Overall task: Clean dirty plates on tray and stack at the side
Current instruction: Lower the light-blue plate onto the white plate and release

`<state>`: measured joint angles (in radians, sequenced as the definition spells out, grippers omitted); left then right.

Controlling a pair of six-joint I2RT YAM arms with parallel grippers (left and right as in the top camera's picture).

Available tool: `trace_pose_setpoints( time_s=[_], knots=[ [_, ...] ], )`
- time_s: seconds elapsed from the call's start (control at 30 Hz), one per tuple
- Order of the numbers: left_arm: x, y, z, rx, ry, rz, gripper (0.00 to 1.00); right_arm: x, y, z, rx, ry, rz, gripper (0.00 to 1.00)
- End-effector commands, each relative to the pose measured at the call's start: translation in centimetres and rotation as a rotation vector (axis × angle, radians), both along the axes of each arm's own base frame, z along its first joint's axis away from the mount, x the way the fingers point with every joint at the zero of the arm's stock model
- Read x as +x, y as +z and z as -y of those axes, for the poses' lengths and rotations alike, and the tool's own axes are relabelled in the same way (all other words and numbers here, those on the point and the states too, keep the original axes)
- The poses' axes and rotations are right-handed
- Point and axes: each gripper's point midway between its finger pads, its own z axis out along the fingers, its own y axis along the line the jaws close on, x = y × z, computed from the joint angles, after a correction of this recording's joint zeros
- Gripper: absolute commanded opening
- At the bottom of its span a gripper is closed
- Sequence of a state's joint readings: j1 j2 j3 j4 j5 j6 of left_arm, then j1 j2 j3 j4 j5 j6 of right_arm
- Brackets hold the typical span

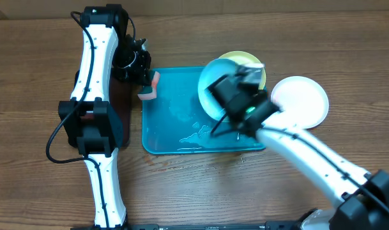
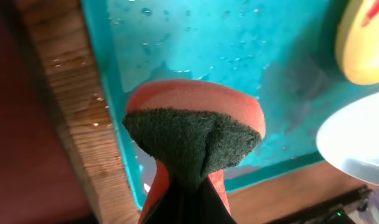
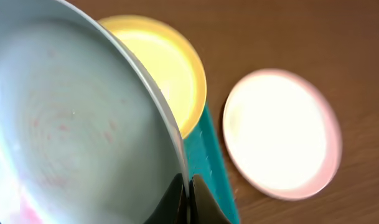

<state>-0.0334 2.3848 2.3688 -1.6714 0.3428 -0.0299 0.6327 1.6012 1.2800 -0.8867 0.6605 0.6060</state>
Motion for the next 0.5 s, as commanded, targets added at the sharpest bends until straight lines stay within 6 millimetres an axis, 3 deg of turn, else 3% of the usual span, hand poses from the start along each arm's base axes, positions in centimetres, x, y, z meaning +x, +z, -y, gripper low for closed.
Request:
trace_pose_setpoints(
  time_s=[0.0, 0.13, 0.27, 0.37, 0.47],
  knots=[
    [0.4, 3.5, -0.8, 0.081, 0.044, 0.098, 0.04, 0.3, 1.5, 0.3, 0.317, 0.015, -0.065, 0.04],
    [0.6, 5.9, -1.0, 0.153, 0.077, 0.178, 0.04, 1.4, 1.6, 5.2, 0.444, -0.088, -0.093, 0.04],
    [0.8, 8.1, -0.3, 0.243, 0.102, 0.269, 0.04, 1.7, 0.8, 12.4, 0.490, -0.281, -0.099, 0.04],
    [0.9, 8.7, 0.3, 0.335, 0.126, 0.311, 0.04, 1.3, 0.1, 18.0, 0.497, -0.430, -0.089, 0.04],
    [0.8, 8.7, 1.2, 0.382, 0.130, 0.325, 0.04, 0.8, -0.8, 21.3, 0.484, -0.499, -0.096, 0.04]
  ],
)
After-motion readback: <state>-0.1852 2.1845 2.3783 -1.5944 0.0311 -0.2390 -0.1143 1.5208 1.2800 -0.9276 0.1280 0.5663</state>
